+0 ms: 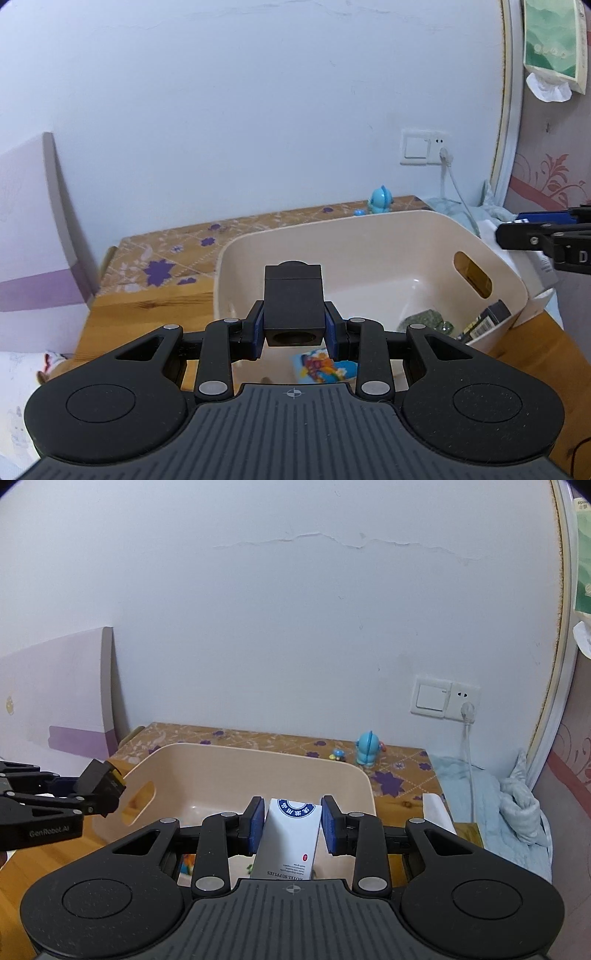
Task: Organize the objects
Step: 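Carry the black cube and white box over the bin with both tools, then open both tools to drop the cube and white box into the bin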
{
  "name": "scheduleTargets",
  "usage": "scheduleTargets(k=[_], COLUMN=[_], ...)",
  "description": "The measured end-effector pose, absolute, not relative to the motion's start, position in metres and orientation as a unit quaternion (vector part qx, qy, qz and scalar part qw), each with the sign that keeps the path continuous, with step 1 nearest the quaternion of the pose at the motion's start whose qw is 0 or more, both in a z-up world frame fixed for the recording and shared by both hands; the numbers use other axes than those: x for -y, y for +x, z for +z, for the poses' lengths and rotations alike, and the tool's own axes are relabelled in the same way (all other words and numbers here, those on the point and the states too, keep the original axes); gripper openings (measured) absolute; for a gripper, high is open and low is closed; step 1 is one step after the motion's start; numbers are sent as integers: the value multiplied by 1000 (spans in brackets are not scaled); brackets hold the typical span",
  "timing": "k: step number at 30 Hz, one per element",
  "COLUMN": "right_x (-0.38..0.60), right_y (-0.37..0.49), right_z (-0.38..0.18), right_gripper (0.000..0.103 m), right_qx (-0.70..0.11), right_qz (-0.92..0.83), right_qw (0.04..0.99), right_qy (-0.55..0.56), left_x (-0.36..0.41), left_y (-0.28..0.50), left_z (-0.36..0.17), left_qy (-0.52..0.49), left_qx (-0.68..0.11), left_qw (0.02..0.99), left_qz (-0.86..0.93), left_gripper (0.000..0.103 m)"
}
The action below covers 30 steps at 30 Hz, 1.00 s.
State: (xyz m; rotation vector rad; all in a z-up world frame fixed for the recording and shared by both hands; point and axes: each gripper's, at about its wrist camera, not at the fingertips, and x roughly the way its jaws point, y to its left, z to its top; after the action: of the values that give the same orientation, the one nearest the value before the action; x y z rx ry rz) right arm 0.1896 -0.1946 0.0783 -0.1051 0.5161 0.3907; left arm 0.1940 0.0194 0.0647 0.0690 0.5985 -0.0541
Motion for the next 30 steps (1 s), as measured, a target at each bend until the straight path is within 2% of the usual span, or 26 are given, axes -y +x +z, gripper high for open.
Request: scheduleTargets(k=[18, 26, 27, 29, 30], right_x=[176, 168, 167, 166, 166], right_y=[245, 247, 247, 247, 246], right_z=[34, 23, 23, 24, 24], right_gripper=[31, 30, 30, 33, 42], right_qx=[-308, -320, -321, -323, -320], right_qz=[175, 178, 180, 185, 184], right_qw=[934, 929, 928, 926, 927], right_qy=[-45, -49, -50, -58, -60], left_x=[-2, -2, -3, -4, -5], left_y=[242, 241, 240, 237, 234], left_z=[14, 9, 12, 16, 19], left_qy=[46, 53, 51, 46, 42], left_qx=[-369, -368, -363, -354, -346], left_qw=[927, 928, 930, 934, 937], left_qz=[-42, -38, -35, -26, -25], left_gripper=[32, 32, 33, 52, 57])
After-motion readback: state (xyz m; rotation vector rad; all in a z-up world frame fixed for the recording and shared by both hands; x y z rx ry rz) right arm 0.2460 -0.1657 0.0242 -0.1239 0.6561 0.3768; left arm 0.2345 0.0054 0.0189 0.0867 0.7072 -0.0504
